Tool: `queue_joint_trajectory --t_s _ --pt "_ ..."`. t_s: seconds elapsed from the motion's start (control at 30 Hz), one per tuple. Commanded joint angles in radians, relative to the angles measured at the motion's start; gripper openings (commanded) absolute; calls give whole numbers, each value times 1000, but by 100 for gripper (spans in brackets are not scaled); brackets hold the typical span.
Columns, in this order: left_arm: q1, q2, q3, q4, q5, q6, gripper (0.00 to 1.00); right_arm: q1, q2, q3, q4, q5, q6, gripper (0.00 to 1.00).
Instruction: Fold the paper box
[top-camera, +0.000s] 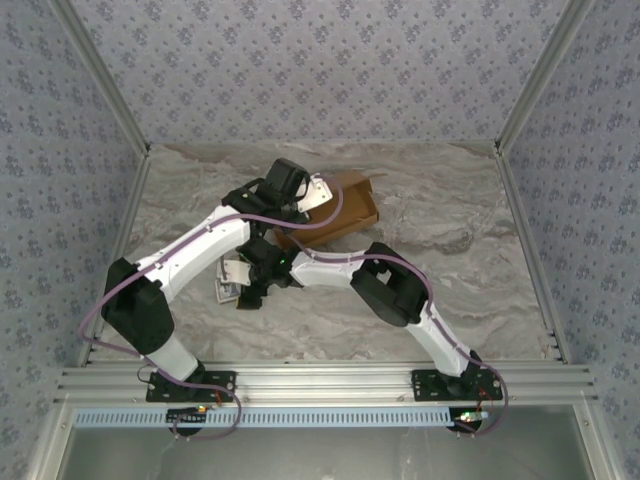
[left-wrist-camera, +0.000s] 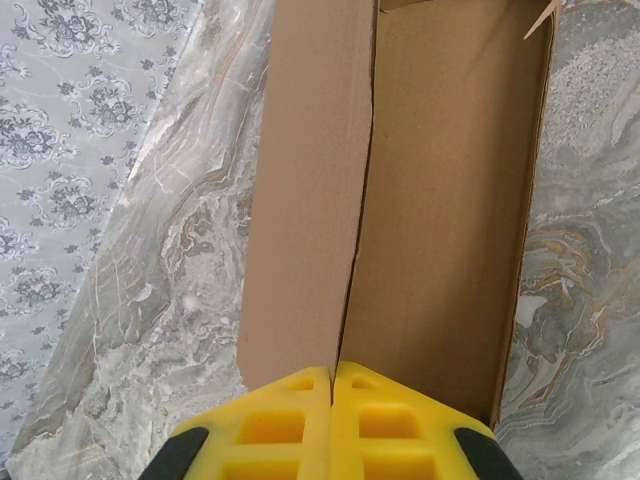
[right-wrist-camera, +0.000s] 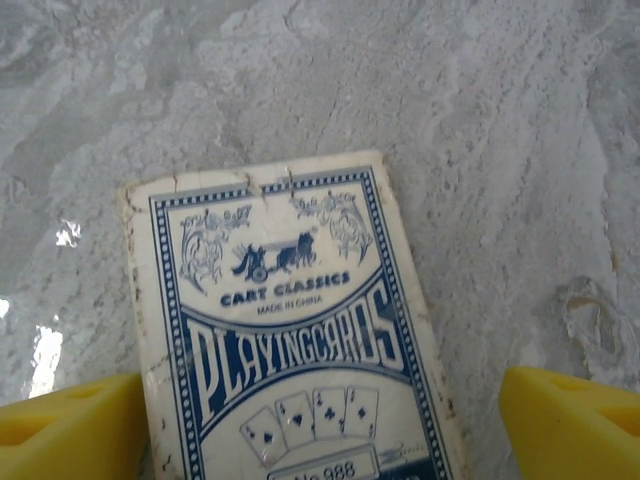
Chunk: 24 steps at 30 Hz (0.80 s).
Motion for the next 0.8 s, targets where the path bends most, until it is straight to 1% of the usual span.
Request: queue_joint_trajectory --t_s 0.0,0.13,0.23,0.37,0.4,0.5,0.63,0.77 --pt "5 -12 12 10 18 6 0 -6 53 76 -106 -62 -13 90" --pt "6 -13 9 14 17 8 0 -7 85 129 -199 -112 -9 83" --pt "5 -12 8 17 14 10 0 -5 95 154 -253 -118 0 73" --pt "6 -12 6 15 15 9 0 3 54 104 -228 -89 37 61" --pt "5 -9 7 15 14 9 0 6 33 73 -202 -77 54 57" --pt "5 -8 5 15 12 11 0 9 -55 -53 -103 -45 124 53" --pt "4 -7 7 14 14 8 0 12 -219 -261 38 -12 225 50" --pt "2 -7 8 11 13 10 0 14 -368 -461 117 50 296 49"
